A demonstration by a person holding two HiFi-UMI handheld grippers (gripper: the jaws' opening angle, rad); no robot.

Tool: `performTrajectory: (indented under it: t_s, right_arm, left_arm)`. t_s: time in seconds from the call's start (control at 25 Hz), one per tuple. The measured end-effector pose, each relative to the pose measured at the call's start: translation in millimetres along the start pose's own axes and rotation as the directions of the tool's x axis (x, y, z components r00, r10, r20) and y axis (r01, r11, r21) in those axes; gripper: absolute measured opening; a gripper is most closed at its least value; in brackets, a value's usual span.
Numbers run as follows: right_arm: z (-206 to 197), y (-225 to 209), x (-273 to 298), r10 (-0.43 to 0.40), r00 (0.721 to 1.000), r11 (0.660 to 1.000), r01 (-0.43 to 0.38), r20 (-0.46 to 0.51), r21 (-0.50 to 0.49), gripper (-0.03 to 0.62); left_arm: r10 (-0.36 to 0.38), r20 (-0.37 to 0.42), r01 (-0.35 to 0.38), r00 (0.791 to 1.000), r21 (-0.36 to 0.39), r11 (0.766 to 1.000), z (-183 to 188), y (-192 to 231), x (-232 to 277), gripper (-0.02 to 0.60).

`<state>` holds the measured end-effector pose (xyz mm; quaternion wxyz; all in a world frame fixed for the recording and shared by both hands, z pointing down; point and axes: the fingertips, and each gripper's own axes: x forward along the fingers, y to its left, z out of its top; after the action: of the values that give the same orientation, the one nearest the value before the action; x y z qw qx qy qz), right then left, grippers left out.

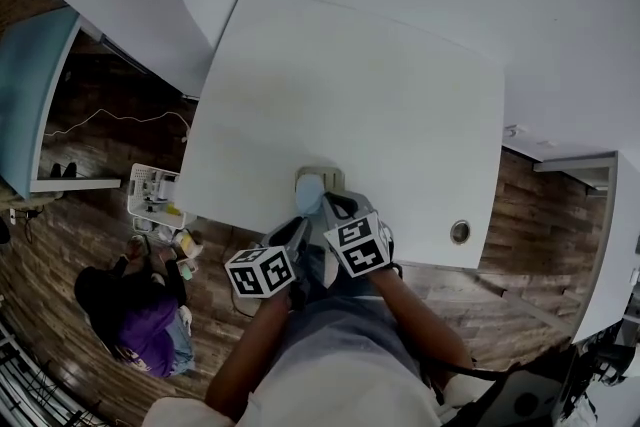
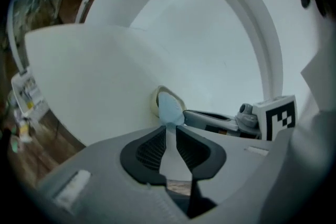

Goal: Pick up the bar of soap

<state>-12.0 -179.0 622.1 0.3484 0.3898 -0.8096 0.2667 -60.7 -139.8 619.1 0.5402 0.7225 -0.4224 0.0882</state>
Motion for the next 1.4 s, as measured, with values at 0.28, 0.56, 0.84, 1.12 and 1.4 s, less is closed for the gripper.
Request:
performTrajectory:
  t_s: [0.28,0.56,0.84,1.12,1.4]
  right_arm:
    - [-4,-4,3,0.004,1.000,1.000,-0.004,-0.022,-0.004,0.003]
    - [-6,-7,7,0.012,0.999,1.000,-0.012,-0.031,-0.012,0.003]
    - [13,-19,3,0.020,0.999,0.990,-0.026,-0.045,-0.141,0.003]
    - [54,-13,34,0.160,0.984,0.933,-0.175,-0.073,-0.314,0.003]
    - [55,-11,45,0.172,0.981,0.931,-0.192,-0.091,-0.309,0.003]
  left_arm:
    - [-0.179,0.127,0.215,0.976,-0.386,0.897,-1,-12,14,0.126]
    - [-0.181,0.200,0.259,0.963,-0.499,0.827,5,-7,26,0.135]
    - [-0.178,0.223,0.269,0.958,-0.500,0.823,8,-9,31,0.130]
    - [-0.166,0.201,0.240,0.966,-0.439,0.866,10,-8,28,0.126]
    - [-0.111,0.176,0.162,0.978,-0.302,0.940,24,1,24,0.123]
